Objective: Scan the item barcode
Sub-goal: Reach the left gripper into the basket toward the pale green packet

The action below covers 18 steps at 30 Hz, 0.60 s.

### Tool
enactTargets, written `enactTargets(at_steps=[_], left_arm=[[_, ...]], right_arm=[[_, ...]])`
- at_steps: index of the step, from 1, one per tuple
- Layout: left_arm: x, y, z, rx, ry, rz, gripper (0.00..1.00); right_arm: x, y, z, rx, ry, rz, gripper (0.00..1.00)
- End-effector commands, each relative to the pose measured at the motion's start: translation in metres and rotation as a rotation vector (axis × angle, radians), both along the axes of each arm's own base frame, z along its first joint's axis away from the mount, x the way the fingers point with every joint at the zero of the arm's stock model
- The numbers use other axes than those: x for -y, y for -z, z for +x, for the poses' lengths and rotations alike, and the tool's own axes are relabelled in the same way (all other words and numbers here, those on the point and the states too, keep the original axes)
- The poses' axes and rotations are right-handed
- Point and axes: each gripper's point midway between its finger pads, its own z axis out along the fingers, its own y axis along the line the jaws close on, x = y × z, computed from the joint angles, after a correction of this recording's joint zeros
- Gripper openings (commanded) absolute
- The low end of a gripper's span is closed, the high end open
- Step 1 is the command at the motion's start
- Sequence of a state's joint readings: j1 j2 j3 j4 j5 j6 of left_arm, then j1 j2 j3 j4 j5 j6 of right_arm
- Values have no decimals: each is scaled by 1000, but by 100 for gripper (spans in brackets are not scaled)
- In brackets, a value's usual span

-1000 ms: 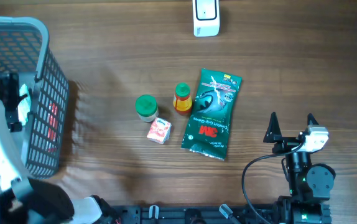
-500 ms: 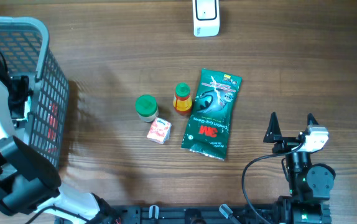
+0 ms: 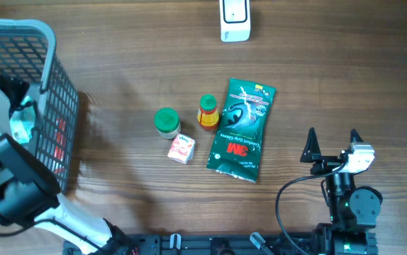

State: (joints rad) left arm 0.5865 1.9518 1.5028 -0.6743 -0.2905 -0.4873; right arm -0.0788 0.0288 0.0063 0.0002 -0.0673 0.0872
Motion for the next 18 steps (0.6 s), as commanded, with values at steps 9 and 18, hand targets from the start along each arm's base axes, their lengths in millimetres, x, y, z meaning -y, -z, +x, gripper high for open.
enactTargets(at_steps=[9,18], left_arm=[[10,42,19,-89,286,-48,89],[27,81,-4,-214,293,-166,51]], right_arm=[[-1,0,0,1,-7,-8,100],[-1,0,0,1,-7,-8,100]])
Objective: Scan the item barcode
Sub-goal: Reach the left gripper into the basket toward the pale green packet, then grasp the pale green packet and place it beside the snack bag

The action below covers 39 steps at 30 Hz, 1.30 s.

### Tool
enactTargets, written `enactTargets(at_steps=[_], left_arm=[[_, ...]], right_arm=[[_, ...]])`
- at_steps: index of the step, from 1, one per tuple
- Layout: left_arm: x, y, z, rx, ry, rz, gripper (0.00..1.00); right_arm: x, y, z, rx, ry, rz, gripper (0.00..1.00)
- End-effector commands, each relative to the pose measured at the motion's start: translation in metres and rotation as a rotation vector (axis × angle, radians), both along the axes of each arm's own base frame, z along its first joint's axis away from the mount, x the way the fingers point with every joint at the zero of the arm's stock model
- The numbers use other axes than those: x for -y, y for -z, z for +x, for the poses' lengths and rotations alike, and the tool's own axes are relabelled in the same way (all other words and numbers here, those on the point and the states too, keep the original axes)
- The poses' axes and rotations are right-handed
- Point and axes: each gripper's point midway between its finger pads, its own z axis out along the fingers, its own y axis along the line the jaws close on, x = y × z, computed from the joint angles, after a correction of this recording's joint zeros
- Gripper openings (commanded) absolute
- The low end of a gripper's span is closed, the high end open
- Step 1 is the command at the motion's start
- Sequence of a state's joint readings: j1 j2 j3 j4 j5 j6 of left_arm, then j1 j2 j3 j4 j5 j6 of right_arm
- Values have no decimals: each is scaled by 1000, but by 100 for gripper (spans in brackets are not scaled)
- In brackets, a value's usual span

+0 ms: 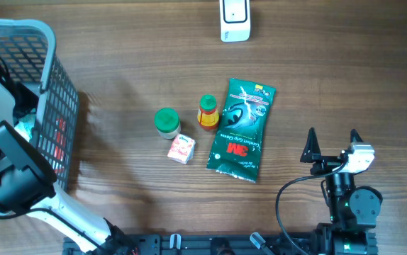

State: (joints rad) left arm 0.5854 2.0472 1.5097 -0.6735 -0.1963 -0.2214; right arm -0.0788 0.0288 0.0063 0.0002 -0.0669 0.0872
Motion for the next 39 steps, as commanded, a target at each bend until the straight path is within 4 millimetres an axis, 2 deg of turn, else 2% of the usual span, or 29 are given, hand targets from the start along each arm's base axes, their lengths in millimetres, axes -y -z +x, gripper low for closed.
enactTargets(at_steps=[1,4,6,8,9,12,15,17,18,19,21,22,26,30,32,33,34,38,39], left_arm=[[15,41,-15,-105,14,-95,49],[24,60,-29,-164,11,-136,44],[29,72,-37,-191,10,-153,34],[34,82,-44,-211,10,-167,20],[35,83,-45,-215,10,-170,4],[33,71,-42,-201,10,-160,4],[19,17,-23,-119,9,-105,4],[10,-28,-10,-49,10,-57,4],[8,-52,-6,-11,10,-32,4],[5,-89,-1,50,11,8,4],[5,-123,-1,108,12,47,4],[7,-149,-5,158,12,80,4],[17,-208,-15,290,-5,136,4],[39,-255,-23,430,19,137,4],[56,-280,-26,508,63,130,4],[68,-295,-28,554,93,127,4],[89,-318,-31,626,147,125,4],[140,-363,-43,757,269,126,4],[164,-376,-48,803,307,111,4]], right_arm=[[-2,0,0,1,-7,-8,100],[-2,0,0,1,-7,-8,100],[-2,0,0,1,-7,-8,100],[-2,0,0,1,-7,-8,100],[-2,0,0,1,-7,-8,100],[-2,0,0,1,-7,-8,100],[-2,0,0,1,-7,-8,100],[-2,0,0,1,-7,-8,100],[-2,0,0,1,-7,-8,100],[-2,0,0,1,-7,-8,100],[-2,0,0,1,-7,-8,100],[-2,0,0,1,-7,-9,99],[-2,0,0,1,-7,-8,100],[-2,0,0,1,-7,-8,100],[-2,0,0,1,-7,-8,100],[-2,0,0,1,-7,-8,100],[-2,0,0,1,-7,-8,100],[-2,0,0,1,-7,-8,100],[-2,0,0,1,-7,-8,100]])
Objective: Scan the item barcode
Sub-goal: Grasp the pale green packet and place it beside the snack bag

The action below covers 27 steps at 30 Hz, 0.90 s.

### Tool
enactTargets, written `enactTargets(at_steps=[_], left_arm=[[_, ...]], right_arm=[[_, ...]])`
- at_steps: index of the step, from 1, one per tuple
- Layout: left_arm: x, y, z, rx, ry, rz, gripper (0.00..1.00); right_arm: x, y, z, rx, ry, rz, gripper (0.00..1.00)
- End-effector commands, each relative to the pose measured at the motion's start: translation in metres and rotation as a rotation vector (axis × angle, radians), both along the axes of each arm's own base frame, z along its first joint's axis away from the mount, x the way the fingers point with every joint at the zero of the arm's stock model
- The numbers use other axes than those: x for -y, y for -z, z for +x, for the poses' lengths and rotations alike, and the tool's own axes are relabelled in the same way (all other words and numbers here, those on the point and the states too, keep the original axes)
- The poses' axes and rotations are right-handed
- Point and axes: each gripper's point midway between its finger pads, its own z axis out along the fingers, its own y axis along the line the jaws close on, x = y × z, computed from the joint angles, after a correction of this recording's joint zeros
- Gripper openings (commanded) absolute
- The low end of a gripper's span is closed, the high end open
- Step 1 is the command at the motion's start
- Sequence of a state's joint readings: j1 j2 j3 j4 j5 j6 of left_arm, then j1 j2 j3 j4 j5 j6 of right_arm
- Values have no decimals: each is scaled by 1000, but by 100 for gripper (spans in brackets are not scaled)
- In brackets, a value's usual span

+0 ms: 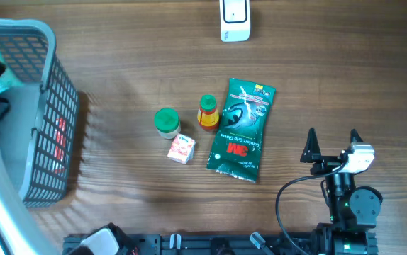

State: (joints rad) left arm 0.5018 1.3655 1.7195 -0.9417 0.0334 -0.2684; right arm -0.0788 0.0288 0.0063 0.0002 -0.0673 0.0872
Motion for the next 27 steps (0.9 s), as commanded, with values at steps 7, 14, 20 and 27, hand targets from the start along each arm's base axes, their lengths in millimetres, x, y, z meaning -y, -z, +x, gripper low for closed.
enactTargets(at_steps=[7,14,20,27], left_arm=[[178,-26,-26,36,481,-94,4],[241,67,-37,-281,548,-282,4],[294,159,-67,-512,548,-390,4],[365,232,-97,-559,539,-499,4]], right_arm=[[-1,0,0,1,-7,-8,100],[-1,0,0,1,-7,-8,100],[-1,0,0,1,-7,-8,100],[-1,0,0,1,-7,-8,100]])
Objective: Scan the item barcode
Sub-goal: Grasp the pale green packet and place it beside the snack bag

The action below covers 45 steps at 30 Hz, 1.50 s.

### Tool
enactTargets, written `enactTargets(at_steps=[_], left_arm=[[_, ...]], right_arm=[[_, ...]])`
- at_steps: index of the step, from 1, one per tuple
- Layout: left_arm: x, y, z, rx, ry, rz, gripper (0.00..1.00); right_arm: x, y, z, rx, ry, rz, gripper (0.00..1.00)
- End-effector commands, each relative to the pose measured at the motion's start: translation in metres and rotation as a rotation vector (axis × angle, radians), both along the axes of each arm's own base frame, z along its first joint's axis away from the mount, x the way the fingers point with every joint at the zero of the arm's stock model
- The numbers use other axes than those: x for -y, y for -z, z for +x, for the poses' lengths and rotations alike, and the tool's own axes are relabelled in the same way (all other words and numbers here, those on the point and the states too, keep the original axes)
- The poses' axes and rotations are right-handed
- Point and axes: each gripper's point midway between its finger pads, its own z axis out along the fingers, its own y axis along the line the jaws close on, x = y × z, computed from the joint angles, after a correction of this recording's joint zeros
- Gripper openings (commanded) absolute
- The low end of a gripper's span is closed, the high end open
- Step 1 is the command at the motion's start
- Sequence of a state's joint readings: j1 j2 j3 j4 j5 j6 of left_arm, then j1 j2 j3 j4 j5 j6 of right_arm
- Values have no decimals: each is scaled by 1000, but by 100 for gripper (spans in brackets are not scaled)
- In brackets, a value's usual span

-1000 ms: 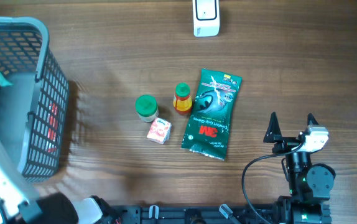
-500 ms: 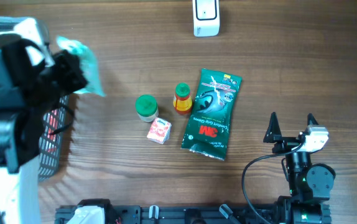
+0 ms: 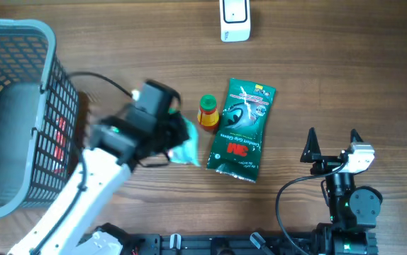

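My left gripper (image 3: 179, 140) is over the middle of the table, blurred, shut on a pale teal item (image 3: 188, 151) that sticks out toward the green 3M packet (image 3: 241, 131). The white scanner (image 3: 233, 20) stands at the far edge, well beyond the held item. A small red and yellow bottle with a green cap (image 3: 208, 112) stands just right of the gripper. At the near right, my right gripper (image 3: 331, 145) rests open with nothing between its fingers. No barcode can be made out.
A grey wire basket (image 3: 47, 85) fills the left side, with something red (image 3: 62, 134) showing through its mesh. The left arm (image 3: 111, 170) crosses from the near edge to the table's middle and covers what lies beneath it.
The left arm was at the far left over the basket with something teal at its tip. Now it is over the table's middle with the teal item, covering the green-lidded jar and pink box.
At first the left arm was down inside the basket beside a teal item, and it was still there a moment later. Then it stood at the basket's left edge with teal at its tip. Now it holds the teal item by the 3M packet. The right arm never moved.
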State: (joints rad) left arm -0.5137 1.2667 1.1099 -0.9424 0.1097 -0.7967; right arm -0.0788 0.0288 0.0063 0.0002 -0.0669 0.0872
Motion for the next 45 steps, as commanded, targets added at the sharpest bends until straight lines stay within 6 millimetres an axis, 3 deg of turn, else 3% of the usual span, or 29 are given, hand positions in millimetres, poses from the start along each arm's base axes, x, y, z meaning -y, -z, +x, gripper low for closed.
enactTargets(at_steps=[1,5,11,15,18,19,22,23,27,35,37,39,40,45], left_arm=[[27,32,-20,-54,-118,-41,4],[36,54,-20,26,-152,62,4],[91,91,-11,83,-72,73,4],[96,114,-10,58,-63,108,4],[95,117,-10,54,-64,114,4],[96,116,-9,58,-64,108,9],[102,113,-9,55,-56,82,87],[104,110,-9,55,-51,73,100],[112,78,-3,114,-4,33,100],[102,-50,4,361,79,-97,100],[81,-82,11,444,25,-128,100],[62,-100,14,480,-24,-151,100],[42,-112,17,507,-72,-162,100],[-21,-143,33,593,-257,-179,100]], right_arm=[[-2,0,0,1,-7,-8,100],[-2,0,0,1,-7,-8,100],[-2,0,0,1,-7,-8,100],[-2,0,0,1,-7,-8,100],[-2,0,0,1,-7,-8,100],[-2,0,0,1,-7,-8,100],[-2,0,0,1,-7,-8,100],[-2,0,0,1,-7,-8,100],[-2,0,0,1,-7,-8,100],[-2,0,0,1,-7,-8,100],[-2,0,0,1,-7,-8,100],[-2,0,0,1,-7,-8,100],[-2,0,0,1,-7,-8,100],[-2,0,0,1,-7,-9,100]])
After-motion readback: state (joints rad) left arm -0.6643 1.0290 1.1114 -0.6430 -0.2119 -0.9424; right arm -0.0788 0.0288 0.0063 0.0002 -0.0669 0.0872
